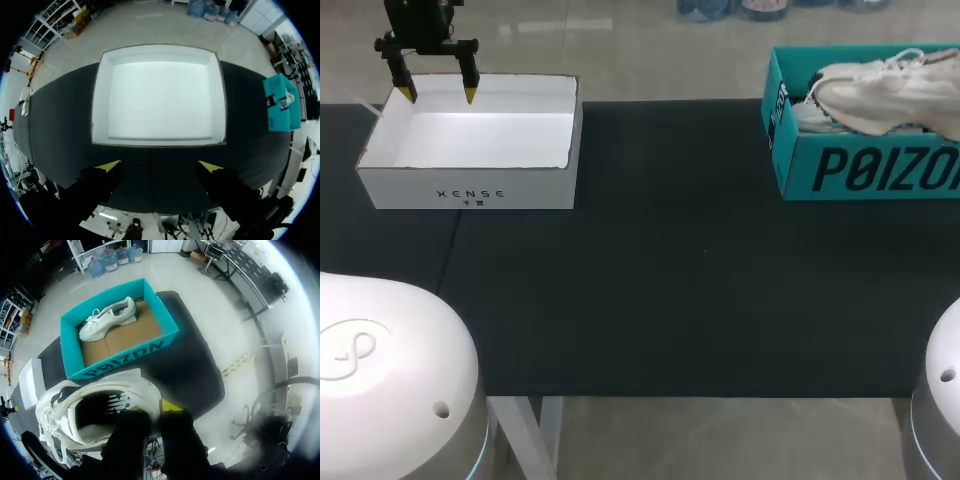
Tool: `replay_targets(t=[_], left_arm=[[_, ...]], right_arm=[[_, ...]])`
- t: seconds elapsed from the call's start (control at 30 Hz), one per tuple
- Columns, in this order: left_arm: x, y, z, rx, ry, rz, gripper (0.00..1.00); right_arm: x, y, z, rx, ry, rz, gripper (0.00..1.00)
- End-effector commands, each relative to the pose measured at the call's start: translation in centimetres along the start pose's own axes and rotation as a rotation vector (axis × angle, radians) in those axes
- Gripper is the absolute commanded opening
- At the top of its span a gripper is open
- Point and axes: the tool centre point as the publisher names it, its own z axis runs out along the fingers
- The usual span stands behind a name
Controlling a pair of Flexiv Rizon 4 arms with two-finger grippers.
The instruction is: Take the shoe out of the shoebox, open the shoe tongue, remove and reinsert the insole, then place the shoe into the shoebox
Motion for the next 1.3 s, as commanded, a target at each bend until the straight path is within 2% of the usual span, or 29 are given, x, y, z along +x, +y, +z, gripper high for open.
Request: replay_targets(t=[0.03,0.17,0.3,0.47,0.7,0.87,1.07,1.17,1.3], left_arm=[[0.0,0.0,0.0,0.000,0.000,0.000,1.00],[0.0,0.0,0.0,0.000,0.000,0.000,1.00],[0.0,0.0,0.0,0.000,0.000,0.000,1.00],[0.0,0.0,0.0,0.000,0.000,0.000,1.00],[0.0,0.0,0.0,0.000,0.000,0.000,1.00],[0.0,0.0,0.0,0.000,0.000,0.000,1.00],[0.0,0.0,0.0,0.000,0.000,0.000,1.00],[0.0,0.0,0.0,0.000,0.000,0.000,1.00],[0.0,0.0,0.0,0.000,0.000,0.000,1.00]], right_arm=[[-0.8,-9.4,1.0,-0.237,0.018,0.007,0.00],[-0.8,-13.8,1.6,-0.285,0.011,-0.002,0.00],[0.5,-17.4,2.1,-0.334,-0.009,-0.017,0.00],[3.1,-20.7,3.1,-0.378,-0.019,-0.037,0.00],[7.6,-24.0,4.4,-0.403,-0.034,-0.052,0.00],[10.9,-25.7,4.7,-0.415,-0.036,-0.078,0.00],[14.8,-26.1,6.1,-0.372,-0.053,-0.093,0.00],[16.0,-25.9,6.9,-0.348,-0.068,-0.080,0.00],[16.7,-25.3,7.5,-0.306,-0.072,-0.037,0.00]])
